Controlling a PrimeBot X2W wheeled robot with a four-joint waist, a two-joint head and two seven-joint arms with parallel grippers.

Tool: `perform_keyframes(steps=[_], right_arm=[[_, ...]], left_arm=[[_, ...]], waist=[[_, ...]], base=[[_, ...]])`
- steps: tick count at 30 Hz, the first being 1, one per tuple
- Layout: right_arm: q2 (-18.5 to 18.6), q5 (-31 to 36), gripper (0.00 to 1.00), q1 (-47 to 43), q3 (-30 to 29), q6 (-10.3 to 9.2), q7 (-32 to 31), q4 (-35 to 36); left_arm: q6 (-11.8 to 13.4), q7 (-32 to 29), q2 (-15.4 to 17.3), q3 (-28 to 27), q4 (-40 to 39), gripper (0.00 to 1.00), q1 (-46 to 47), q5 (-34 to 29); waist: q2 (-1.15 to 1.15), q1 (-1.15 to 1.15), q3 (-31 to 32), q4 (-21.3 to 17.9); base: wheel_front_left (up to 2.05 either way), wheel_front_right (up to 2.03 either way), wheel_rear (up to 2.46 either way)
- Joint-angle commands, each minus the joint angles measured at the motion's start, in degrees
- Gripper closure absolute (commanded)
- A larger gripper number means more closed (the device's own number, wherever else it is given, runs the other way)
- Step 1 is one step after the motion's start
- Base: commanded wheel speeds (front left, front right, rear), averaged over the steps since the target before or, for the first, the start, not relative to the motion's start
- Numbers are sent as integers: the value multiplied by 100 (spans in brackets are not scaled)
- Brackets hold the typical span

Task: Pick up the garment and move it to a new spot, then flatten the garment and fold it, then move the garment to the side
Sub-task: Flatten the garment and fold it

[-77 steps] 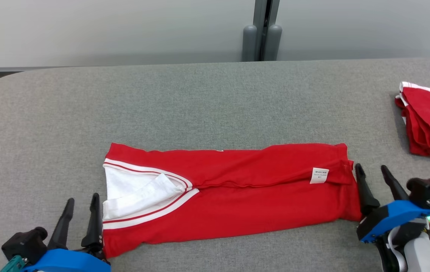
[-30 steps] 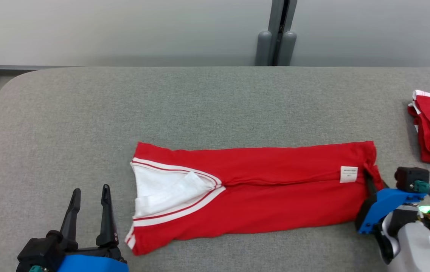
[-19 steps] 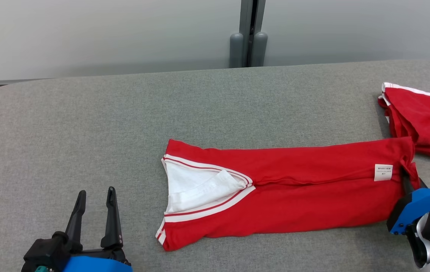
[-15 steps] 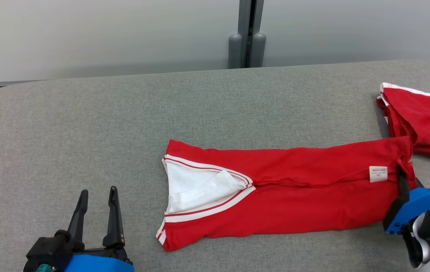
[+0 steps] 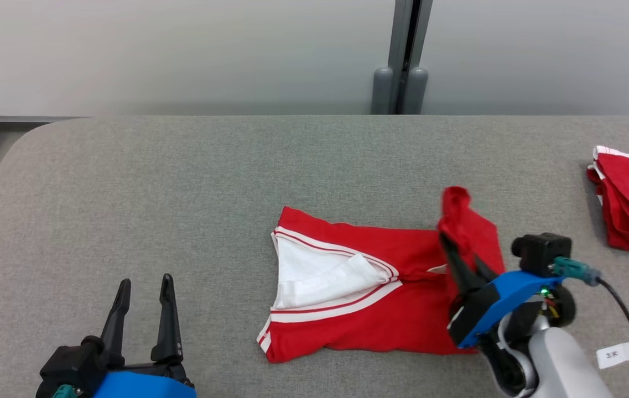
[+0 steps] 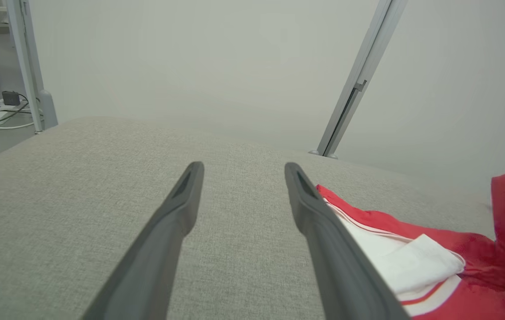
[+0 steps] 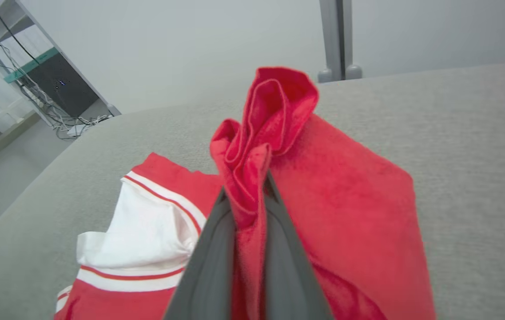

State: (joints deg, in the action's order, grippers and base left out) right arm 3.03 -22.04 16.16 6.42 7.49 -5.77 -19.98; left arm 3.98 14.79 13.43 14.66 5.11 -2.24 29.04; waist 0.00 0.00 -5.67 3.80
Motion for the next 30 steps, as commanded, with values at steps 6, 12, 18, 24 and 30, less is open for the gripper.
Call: perform_keyframes(steps=[6,12,18,24,30], right_arm=[[-8,-1000,100,329,1244,1,295,-265],[-6,-1511,100,906,2066,1,657,-955],[-8,-2207,100,1431,2716,1,862,-1677],[-8,-2862,100,1918,3377,1,1078,-2369],[-12,-3470,0,2342,4082,1,1267,-2856]], left_arm=[[-8,3,17,3,-8,0,95,28],[-34,-4,-11,62,22,0,148,29],[-20,5,-58,110,56,0,168,22],[-100,19,-107,162,184,0,269,29],[-142,27,-153,185,292,0,328,4]], waist=[[0,0,-14,201],[0,0,-23,419],[0,0,-61,580],[0,0,-76,724],[0,0,-81,823]], base=[[0,0,0],[0,0,0],[0,0,0],[0,0,0],[0,0,0]])
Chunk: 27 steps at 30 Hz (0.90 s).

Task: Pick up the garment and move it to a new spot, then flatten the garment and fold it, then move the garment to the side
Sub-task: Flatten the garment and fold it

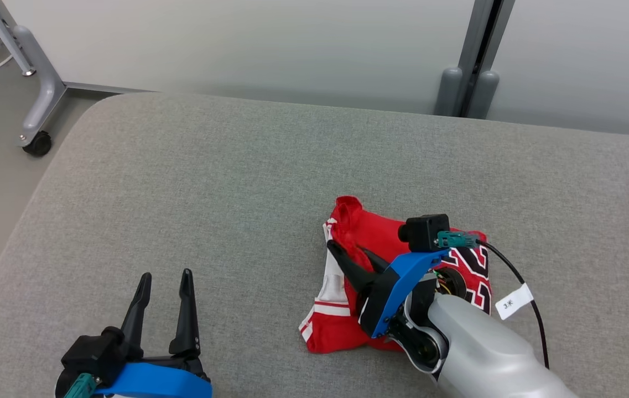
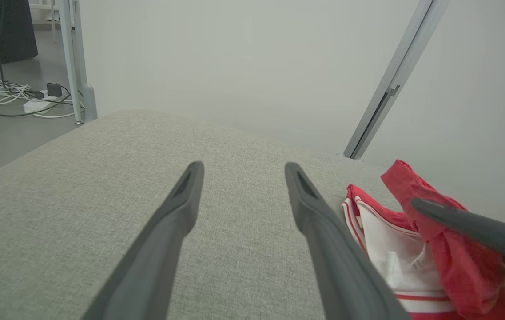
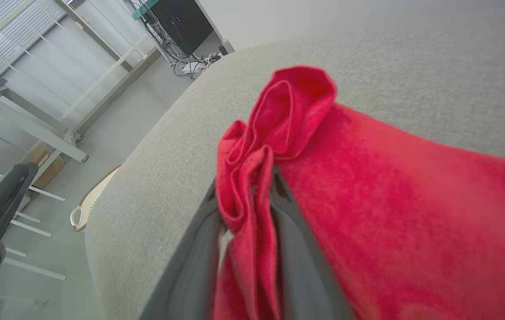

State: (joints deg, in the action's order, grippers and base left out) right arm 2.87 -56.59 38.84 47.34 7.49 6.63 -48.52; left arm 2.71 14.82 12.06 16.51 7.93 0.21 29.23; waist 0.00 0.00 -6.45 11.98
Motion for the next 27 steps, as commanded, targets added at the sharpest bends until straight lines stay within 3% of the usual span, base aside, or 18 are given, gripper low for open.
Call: perform_keyframes(steps=[1,9,15,22,27], right_arm=[[8,-103,0,139,99,1,83,-49],[10,-760,0,548,722,1,616,-158],[10,-575,0,948,678,1,849,-567],[7,731,0,1080,-468,1,855,-691],[6,2241,0,572,-1711,1,856,-347]], left_arm=[[-11,27,-22,6,20,0,100,-20],[-23,36,-28,-21,61,0,75,-30],[-42,36,-16,16,25,0,95,-70],[-8,38,-2,35,3,0,101,-115],[27,33,0,69,36,0,97,-127]], waist=[[0,0,-1,19],[0,0,26,-7],[0,0,56,-188],[0,0,88,-425],[0,0,181,-576]], base=[[0,0,0],[0,0,0],[0,0,0],[0,0,0],[0,0,0]])
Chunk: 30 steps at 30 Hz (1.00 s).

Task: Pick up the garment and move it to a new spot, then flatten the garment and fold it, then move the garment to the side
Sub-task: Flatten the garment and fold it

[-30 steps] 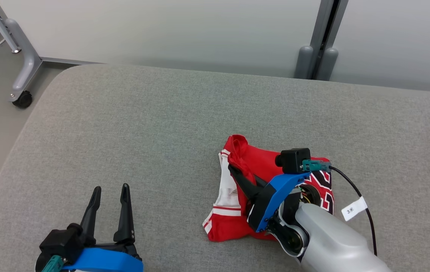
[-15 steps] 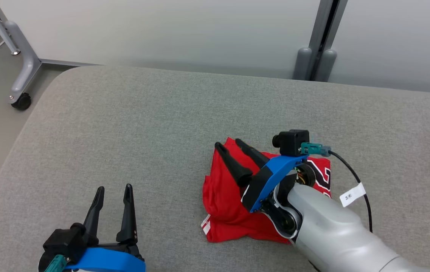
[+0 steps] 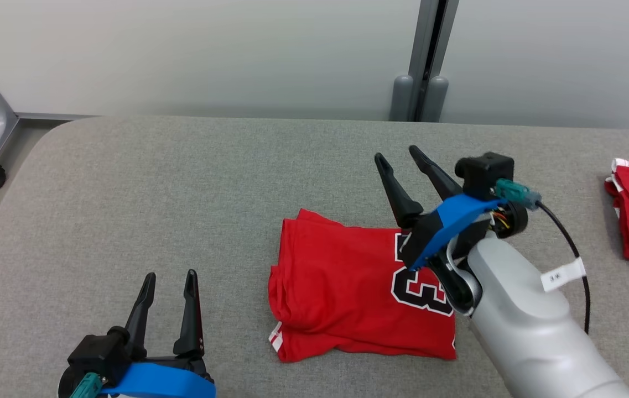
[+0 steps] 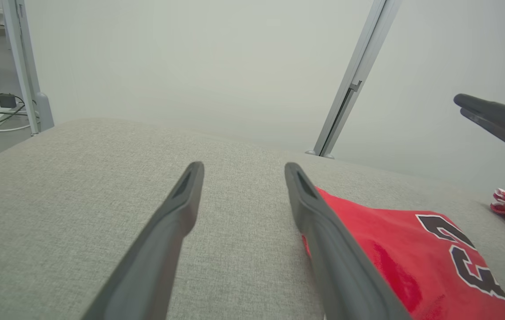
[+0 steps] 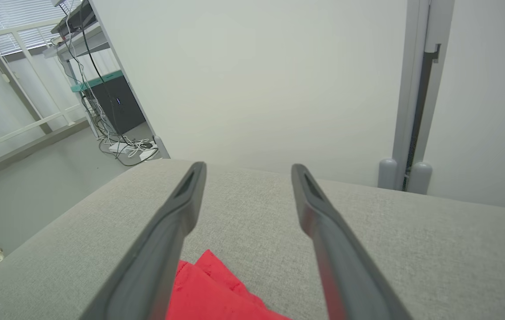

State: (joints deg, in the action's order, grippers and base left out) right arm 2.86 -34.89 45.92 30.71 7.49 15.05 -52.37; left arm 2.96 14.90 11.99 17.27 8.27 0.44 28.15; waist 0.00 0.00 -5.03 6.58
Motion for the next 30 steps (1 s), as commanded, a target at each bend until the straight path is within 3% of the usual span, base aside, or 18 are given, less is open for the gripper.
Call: perform_keyframes(steps=[1,5,9,18,30], right_arm=[[7,358,0,-304,-310,1,15,163],[6,1353,0,-1151,-1235,1,16,747],[6,1903,0,-2081,-1859,1,14,1310],[6,2412,0,-3468,-2401,1,15,2294],[8,2448,0,-4154,-2673,1,-49,2978]], left_arm=[[7,24,-3,-5,9,0,82,-16],[23,27,-46,-49,89,0,75,44],[58,33,-87,-160,216,0,-82,92],[41,33,-178,-456,424,0,-525,0],[-141,35,-323,-459,592,0,-501,-248]], waist=[[0,0,65,-55],[0,0,200,-105],[0,0,346,-151],[0,0,525,-309],[0,0,479,-334]], base=[[0,0,0],[0,0,0],[0,0,0],[0,0,0],[0,0,0]])
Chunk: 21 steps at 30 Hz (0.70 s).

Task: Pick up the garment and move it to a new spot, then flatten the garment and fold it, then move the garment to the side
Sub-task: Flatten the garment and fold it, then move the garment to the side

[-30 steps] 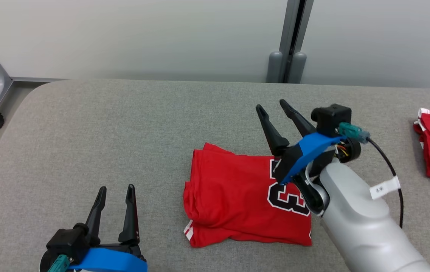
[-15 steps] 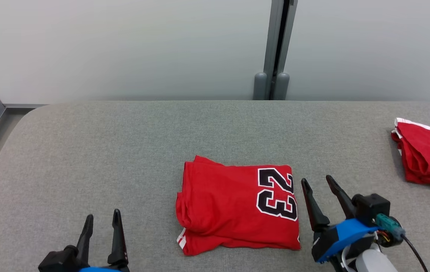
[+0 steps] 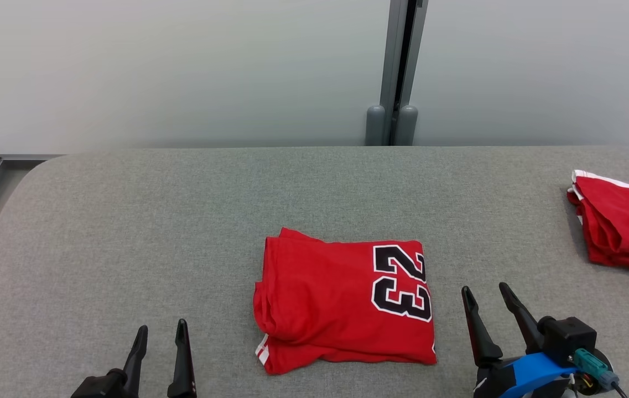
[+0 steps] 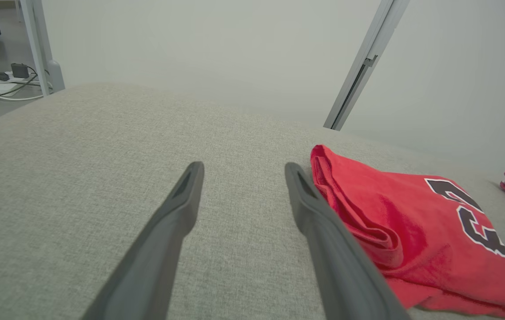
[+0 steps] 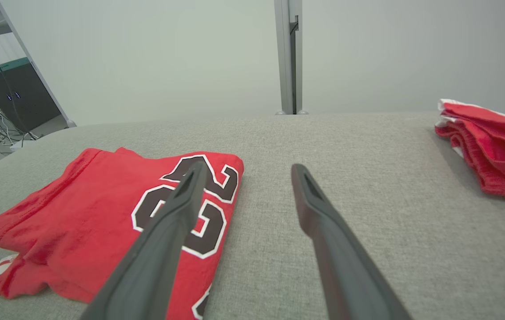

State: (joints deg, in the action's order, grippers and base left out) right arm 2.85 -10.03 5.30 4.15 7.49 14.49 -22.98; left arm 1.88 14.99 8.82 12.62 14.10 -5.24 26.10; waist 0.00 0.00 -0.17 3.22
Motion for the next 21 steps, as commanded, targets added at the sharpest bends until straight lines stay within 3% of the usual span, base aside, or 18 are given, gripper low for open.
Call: perform_keyframes(steps=[1,21], right_arm=[[9,-55,0,-105,-22,1,2,58],[9,-25,0,-21,-73,1,-60,136]], left_arm=[[-40,25,-13,4,22,0,84,-55],[-184,25,-100,-170,150,0,220,-183]], waist=[[0,0,-17,2],[0,0,-106,41]], base=[[0,0,0],[0,0,0]])
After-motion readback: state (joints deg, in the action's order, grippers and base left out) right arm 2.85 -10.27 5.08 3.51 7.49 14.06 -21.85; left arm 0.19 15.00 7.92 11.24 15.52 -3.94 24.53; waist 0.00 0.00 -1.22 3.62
